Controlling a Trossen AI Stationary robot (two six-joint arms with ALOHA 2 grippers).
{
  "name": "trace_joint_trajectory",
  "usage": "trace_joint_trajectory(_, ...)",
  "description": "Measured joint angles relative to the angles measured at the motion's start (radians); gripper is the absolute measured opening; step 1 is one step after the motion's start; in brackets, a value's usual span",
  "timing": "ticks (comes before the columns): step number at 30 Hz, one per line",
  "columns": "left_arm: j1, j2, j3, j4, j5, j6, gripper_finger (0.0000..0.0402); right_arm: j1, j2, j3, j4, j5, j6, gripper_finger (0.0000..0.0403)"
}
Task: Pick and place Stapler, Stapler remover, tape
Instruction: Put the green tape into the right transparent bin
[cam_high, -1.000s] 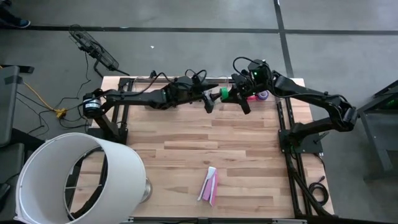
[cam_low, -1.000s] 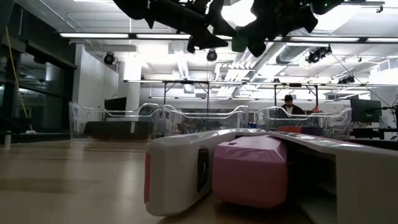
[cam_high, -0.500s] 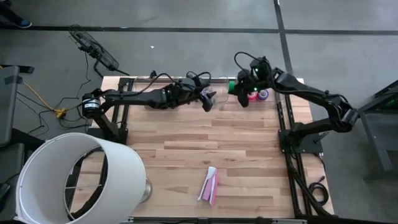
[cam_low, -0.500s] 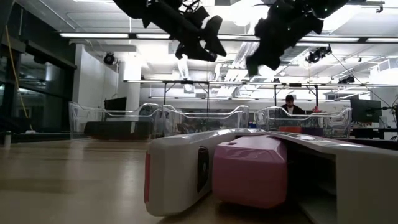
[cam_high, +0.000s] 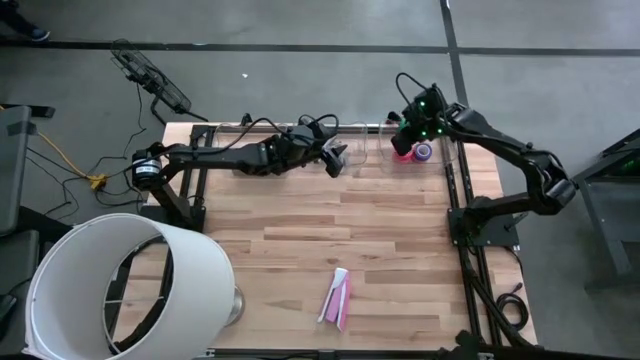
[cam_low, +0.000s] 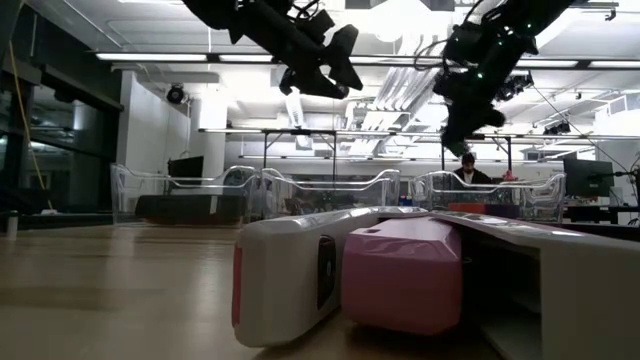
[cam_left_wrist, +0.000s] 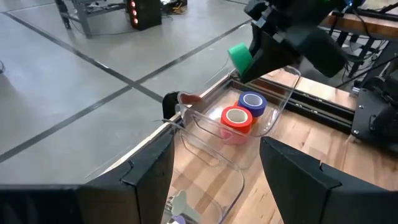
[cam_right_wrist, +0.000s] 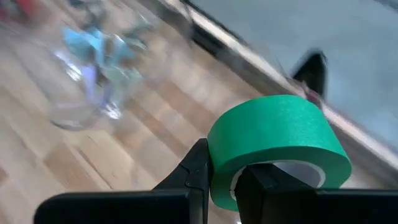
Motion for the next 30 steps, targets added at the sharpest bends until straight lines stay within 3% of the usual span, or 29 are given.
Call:
trace_joint_trajectory(5, 0.0, 0.0, 0.0, 0.0, -0.001, -0.001, 0.0234, -0.034, 0.037, 0.052, -0.124, 0.057, -0.006, 0.0036)
trace_joint_trajectory(14, 0.0, 0.0, 0.0, -0.005, 0.0, -0.001, 0.0234, -0.081, 0.246, 0.176, -0.403, 0.078, -0.06, 0.0036)
trace_joint_trajectory(23, 0.0, 0.0, 0.001, -0.008, 0.052, -0.003, 0.0234, -0.083, 0.34, 0.188, -0.433, 0.013, -0.07, 0.0036)
trace_joint_trajectory(30, 0.0, 0.0, 0.001, -0.019, 0.054, -0.003, 0.0234, -0.084, 0.399, 0.188, -0.435, 0.068, -0.051, 0.0036)
